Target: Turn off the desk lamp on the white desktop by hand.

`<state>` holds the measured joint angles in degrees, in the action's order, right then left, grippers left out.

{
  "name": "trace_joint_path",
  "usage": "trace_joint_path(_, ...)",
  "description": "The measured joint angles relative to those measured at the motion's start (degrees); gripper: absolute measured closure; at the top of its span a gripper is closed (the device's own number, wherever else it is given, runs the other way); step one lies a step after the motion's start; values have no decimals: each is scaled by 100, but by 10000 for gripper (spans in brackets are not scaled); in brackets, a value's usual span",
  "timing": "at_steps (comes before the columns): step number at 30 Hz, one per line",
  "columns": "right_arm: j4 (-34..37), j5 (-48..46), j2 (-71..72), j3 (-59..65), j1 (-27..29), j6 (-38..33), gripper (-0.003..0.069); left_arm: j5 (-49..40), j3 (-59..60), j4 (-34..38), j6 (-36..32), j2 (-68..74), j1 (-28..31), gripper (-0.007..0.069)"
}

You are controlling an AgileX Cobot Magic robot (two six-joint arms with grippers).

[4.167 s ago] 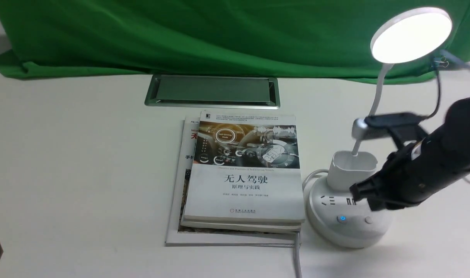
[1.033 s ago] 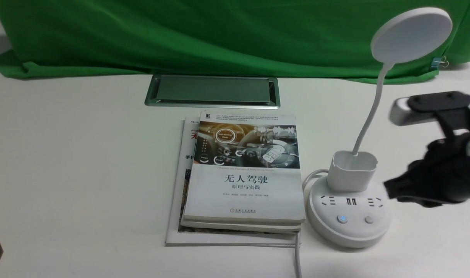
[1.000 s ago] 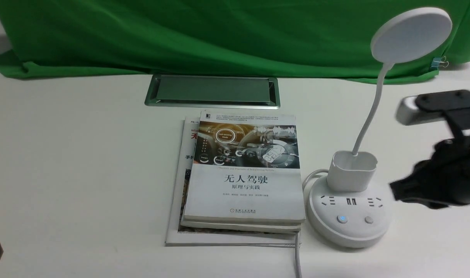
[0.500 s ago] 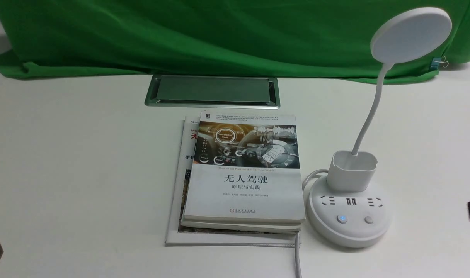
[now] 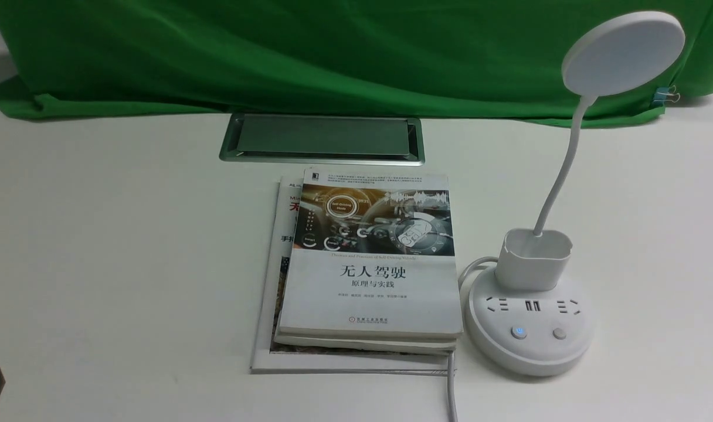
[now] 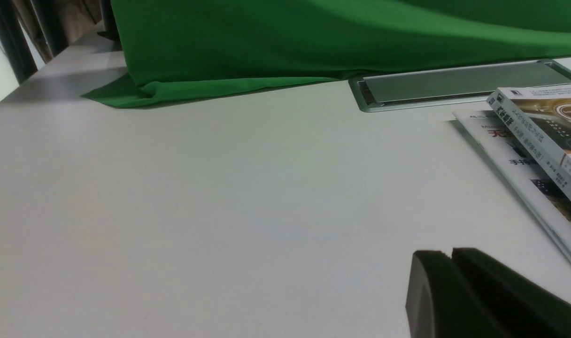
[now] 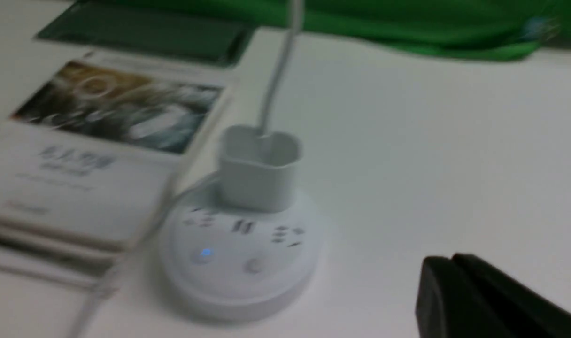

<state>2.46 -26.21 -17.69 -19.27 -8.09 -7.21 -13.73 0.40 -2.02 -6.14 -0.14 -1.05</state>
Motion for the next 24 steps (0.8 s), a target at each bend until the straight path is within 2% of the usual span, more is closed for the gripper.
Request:
trace_joint_path(4,0,1124,749,1090,269,-106,617,0,0,0,0,0,0,605)
trace_joint_path(7,0,1469,1112,1575,286,-133,617,0,0,0,0,0,0,605)
trace_joint_path(14,0,1339,1720,1967,286,-144,617,-6,0,-5,0,0,0,605)
trace_joint_path(24,-27,1146,1763,1967,286,-144,617,-3,5,-11,0,0,0,605)
